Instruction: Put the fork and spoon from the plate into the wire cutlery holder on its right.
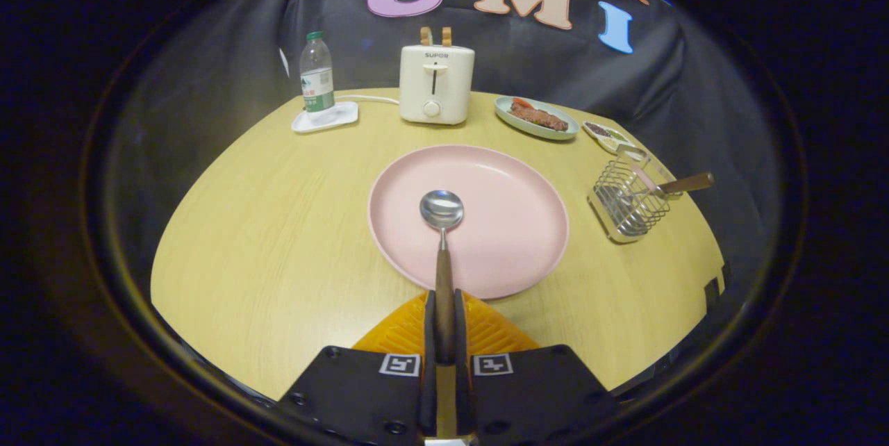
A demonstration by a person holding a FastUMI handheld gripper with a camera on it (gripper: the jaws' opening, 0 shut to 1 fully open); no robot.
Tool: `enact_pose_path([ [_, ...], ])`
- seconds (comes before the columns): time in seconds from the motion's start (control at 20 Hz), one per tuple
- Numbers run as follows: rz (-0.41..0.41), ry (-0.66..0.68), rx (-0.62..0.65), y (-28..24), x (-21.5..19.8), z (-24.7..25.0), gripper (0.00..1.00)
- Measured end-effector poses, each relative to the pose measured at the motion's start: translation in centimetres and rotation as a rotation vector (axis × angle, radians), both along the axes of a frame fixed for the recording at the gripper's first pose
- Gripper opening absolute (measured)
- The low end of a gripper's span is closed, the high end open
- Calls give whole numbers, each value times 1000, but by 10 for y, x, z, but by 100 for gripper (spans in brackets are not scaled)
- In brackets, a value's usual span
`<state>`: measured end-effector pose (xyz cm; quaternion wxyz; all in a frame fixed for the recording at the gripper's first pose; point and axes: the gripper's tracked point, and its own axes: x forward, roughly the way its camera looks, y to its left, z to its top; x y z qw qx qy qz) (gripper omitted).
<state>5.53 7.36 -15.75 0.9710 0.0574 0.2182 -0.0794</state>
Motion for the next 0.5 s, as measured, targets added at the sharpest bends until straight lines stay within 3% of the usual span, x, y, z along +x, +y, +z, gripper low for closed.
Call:
enact_pose_path([
  [0.1, 16, -1, 13, 3, 4, -1, 14],
  [0.15, 14, -1, 18, 1, -1, 2, 6],
  [0.5, 22, 34, 19, 0, -6, 9, 6],
])
